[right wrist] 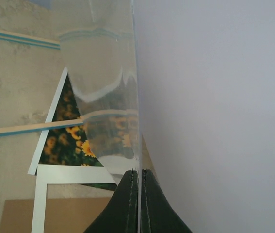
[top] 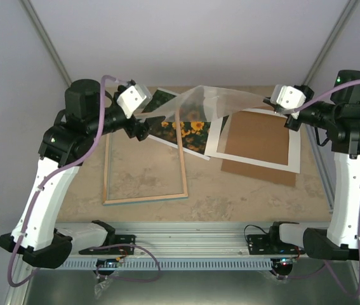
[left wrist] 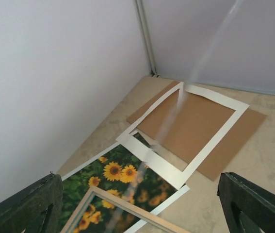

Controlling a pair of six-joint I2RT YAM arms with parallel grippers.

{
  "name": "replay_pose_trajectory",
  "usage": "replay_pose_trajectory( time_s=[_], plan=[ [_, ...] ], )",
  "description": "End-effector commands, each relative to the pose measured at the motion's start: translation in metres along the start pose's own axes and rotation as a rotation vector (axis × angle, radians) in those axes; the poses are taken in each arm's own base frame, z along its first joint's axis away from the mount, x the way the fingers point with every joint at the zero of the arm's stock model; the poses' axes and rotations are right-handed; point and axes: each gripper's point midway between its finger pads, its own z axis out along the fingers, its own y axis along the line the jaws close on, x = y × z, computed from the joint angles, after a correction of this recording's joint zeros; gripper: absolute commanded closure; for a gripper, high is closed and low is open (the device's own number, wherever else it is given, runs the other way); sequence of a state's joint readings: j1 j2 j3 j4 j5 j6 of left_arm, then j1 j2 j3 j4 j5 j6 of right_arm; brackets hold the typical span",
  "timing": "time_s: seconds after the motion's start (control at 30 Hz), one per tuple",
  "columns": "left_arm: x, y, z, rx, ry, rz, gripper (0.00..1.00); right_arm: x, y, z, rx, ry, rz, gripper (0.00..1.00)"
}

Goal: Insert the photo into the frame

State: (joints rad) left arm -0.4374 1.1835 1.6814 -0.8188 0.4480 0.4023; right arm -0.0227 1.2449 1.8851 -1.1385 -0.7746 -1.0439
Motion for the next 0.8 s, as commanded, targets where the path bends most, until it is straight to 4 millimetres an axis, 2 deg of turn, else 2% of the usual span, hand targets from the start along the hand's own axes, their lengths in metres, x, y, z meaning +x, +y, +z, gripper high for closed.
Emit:
replay_pose_trajectory(
  time_s=[0.0,0.1,0.2,0.37,0.53,0.77],
  plan=[
    [0.0,0.013,0.004,-0.052,0.012,0.06,0.12,-0.006,0.003,-0.001,0.0,-0.019,-0.017,1.0],
    [0.012,-0.003,0.017,0.066,0.041,0.022,0.21,-0.008,0.003,0.001,-0.001,-0.03,-0.006,0.99],
    [0.016,-0.024,0.021,0.196,0.038,-0.017,0.25,-0.006,0.003,0.003,-0.006,-0.026,0.007,1.0],
    [0.018,-0.031,0.023,0.235,0.02,-0.041,0.31,-0.001,0.004,0.009,-0.019,-0.028,0.029,0.99],
    [0.021,-0.036,0.03,0.278,0.007,-0.082,0.57,-0.009,0.009,0.015,-0.044,-0.072,0.041,0.99],
    [0.035,-0.045,0.045,0.336,-0.008,-0.232,1.0,0.006,0.009,0.041,-0.084,-0.076,0.163,0.99]
  ],
)
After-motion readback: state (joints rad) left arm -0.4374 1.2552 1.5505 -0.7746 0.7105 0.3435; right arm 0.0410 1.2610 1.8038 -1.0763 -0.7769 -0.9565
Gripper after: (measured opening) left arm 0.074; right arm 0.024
